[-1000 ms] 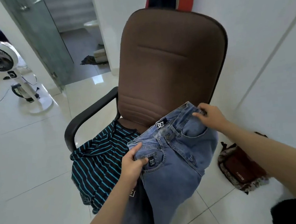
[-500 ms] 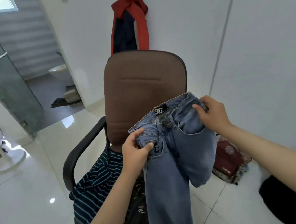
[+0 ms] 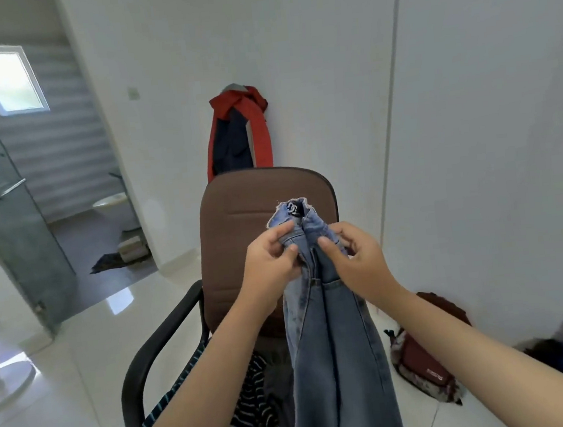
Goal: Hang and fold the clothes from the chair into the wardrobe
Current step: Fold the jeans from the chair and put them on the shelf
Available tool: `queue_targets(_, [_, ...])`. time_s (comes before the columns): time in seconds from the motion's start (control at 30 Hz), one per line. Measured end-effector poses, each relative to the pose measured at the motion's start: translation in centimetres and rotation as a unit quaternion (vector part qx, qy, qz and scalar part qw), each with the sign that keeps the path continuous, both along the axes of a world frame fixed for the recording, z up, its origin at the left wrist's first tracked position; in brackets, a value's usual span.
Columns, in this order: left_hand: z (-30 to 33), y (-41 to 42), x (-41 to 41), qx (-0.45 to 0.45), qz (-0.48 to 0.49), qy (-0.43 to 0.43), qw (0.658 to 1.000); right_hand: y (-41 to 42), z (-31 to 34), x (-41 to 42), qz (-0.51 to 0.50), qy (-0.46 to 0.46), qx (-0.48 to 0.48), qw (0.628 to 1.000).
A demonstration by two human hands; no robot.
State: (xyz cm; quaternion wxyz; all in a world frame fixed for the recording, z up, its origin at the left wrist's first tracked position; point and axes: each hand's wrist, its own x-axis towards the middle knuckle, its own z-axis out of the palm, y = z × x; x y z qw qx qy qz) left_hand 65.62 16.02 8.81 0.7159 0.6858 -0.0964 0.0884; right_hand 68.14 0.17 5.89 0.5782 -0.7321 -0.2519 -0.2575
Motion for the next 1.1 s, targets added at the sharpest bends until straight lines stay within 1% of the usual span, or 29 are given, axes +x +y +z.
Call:
queue_targets(0.13, [2.5,0.2,0.2,0.019,-0.016,0.024,0.999,-0.4,0.9,0.6,0.009,-0.021,-0.014,1.000])
queue_targets(0.27, [4.5,-0.6,0.4,0.027,-0.077,0.045,0.996,-0.3,1.5,0.8,0.021,-0.019,0.011,1.000])
queue_targets(0.43, [7.6,-1.3,-0.6,0.027,-0.152,0.079,0.985,-0.9,2.5,0.9,0.083,-0.015,0.026,0.996])
queue_targets(0.57, [9.3,-1.1,0.2,0.050,-0.177,0.121,0.975,-1.2,3.1,0.6,0.100,-0.014,0.028,0.995])
queue_targets(0.73, [11.4,-1.6,0.6,0.092,-0.169,0.133,0.972,-1.2,4.4,0.3,0.069,-0.028,0.040,0.996])
queue_targets(0.83, [11.8,-1.3,0.6,0.145,-0.164,0.100,0.971,-1.1,5.1,0.0,0.052,-0.038,0.051,0.997])
queue_targets(0.9, [11.3,-1.2,1.1,0.172,-0.138,0.050,0.974,-1.0,5.5,-0.2,0.040,-0.044,0.062,0.996])
queue_targets(0.93, [10.8,-1.1,1.3,0.165,-0.119,0.021,0.979,-1.0,5.6,-0.3,0.034,-0.044,0.069,0.996])
queue_targets(1.0, [9.6,-0.9,1.4,0.121,-0.082,-0.043,0.988,-1.1,5.9,-0.5,0.026,-0.042,0.081,0.996])
queue_targets(1.1, [6.4,0.0,1.2,0.084,0.009,-0.161,0.983,-1.2,6.3,-1.0,0.028,-0.043,0.083,0.995])
